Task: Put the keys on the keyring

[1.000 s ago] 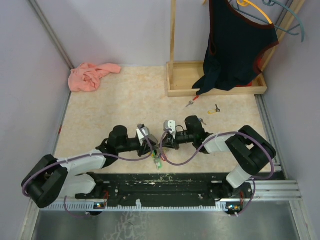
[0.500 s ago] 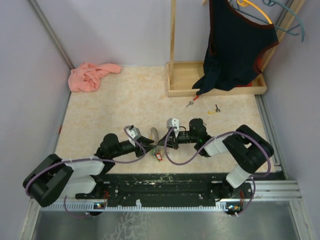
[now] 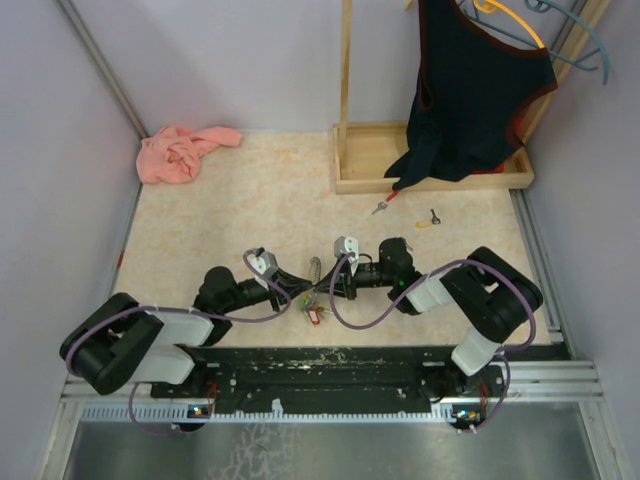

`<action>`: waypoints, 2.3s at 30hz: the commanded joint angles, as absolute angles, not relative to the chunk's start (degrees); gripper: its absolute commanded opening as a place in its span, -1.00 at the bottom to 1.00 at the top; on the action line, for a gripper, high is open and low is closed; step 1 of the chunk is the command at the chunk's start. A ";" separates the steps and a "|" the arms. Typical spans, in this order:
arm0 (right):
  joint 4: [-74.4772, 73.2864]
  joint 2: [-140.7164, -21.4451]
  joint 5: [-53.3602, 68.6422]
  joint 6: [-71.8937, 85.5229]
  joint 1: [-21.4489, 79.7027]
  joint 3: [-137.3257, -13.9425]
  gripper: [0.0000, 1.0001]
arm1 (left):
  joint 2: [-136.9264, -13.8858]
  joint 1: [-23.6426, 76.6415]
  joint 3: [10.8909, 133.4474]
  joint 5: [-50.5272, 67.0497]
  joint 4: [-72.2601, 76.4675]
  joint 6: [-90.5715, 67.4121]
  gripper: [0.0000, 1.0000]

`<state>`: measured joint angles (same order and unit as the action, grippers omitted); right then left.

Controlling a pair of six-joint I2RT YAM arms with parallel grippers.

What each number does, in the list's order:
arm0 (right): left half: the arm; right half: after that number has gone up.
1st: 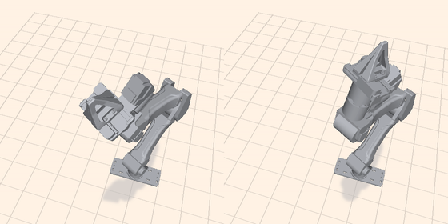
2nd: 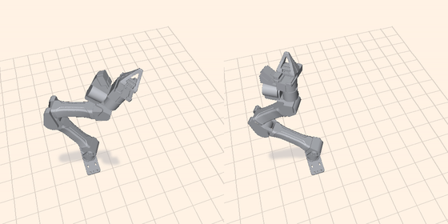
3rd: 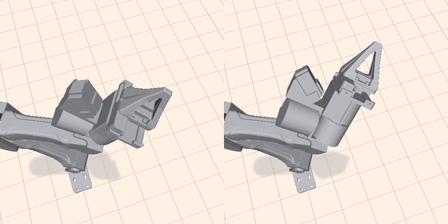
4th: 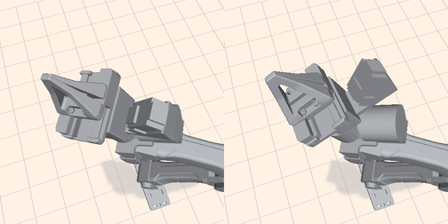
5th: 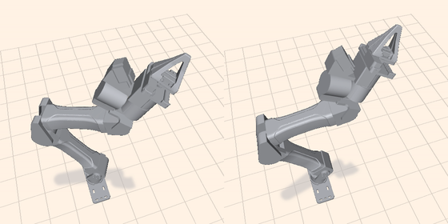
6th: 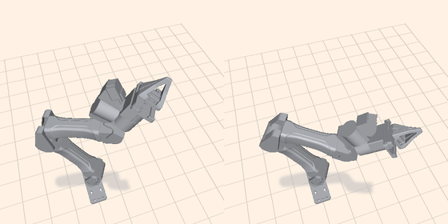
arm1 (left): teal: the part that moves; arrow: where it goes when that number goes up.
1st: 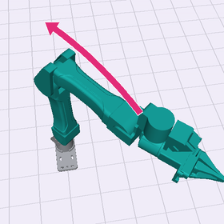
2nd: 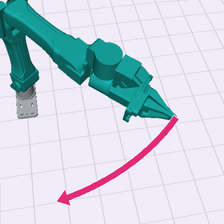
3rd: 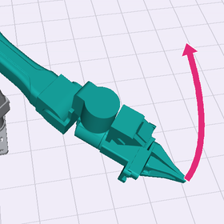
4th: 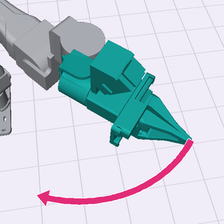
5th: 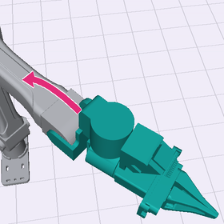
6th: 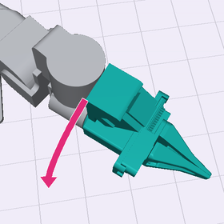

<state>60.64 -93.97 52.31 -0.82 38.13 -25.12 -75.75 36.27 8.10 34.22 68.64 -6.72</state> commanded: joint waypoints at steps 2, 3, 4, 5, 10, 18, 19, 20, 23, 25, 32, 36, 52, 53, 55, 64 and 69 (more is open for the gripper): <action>65.50 -93.85 53.74 -0.49 38.50 -25.22 -1.00 | -76.88 35.77 7.61 37.70 73.19 -7.16 -0.97; 65.14 -93.58 53.56 -0.63 38.52 -25.15 -1.00 | -76.79 35.75 7.66 37.90 72.79 -6.86 -0.98; 64.63 -93.34 53.39 -0.88 38.50 -25.18 -1.00 | -76.64 35.74 7.78 38.19 72.02 -6.58 -0.98; 63.97 -93.02 53.29 -1.21 38.50 -25.21 -1.00 | -76.44 35.71 8.01 38.43 71.02 -6.15 -0.98; 57.18 -89.83 51.40 -5.26 38.41 -24.82 -0.92 | -72.99 35.68 9.76 38.36 62.24 -2.67 -0.98; 36.23 -80.89 46.72 -17.10 38.40 -26.90 -0.44 | -69.08 35.73 17.27 40.09 39.27 5.12 -0.98; 34.72 -80.23 46.39 -17.83 38.41 -27.21 -0.43 | -69.11 35.74 17.90 40.27 38.00 5.74 -0.97; 33.37 -79.71 46.33 -18.44 38.46 -27.62 -0.41 | -69.16 35.70 18.40 40.52 36.83 6.27 -0.98; 30.45 -78.66 46.11 -19.70 38.49 -28.85 -0.39 | -69.62 35.77 19.91 41.35 34.52 7.20 -0.98; 29.49 -78.17 45.54 -20.32 38.50 -29.28 -0.39 | -69.73 35.77 20.63 41.69 33.31 7.72 -0.98; 29.02 -79.15 46.29 -21.33 39.21 -31.57 -0.39 | -70.24 35.84 21.77 43.40 32.04 8.19 -0.98; 28.70 -80.95 47.25 -21.90 40.19 -33.28 -0.39 | -70.44 35.86 22.17 43.57 31.65 8.41 -0.98; 26.70 -84.61 49.57 -23.03 41.18 -35.46 -0.57 | -70.90 35.86 22.13 44.54 32.68 8.04 -0.98; 26.77 -84.73 49.64 -23.01 41.20 -35.57 -0.59 | -71.05 35.86 22.10 44.68 32.77 8.04 -0.98; 26.80 -85.02 49.70 -23.03 41.29 -35.80 -0.61 | -71.25 35.86 22.06 44.89 32.85 8.01 -0.98; 26.78 -85.20 49.31 -22.42 41.30 -35.75 -1.00 | -70.04 35.86 20.83 43.90 34.92 7.02 -0.93; 37.93 -83.58 49.01 -16.07 40.19 -31.32 -1.00 | -66.93 35.20 15.20 37.97 42.72 2.63 -0.56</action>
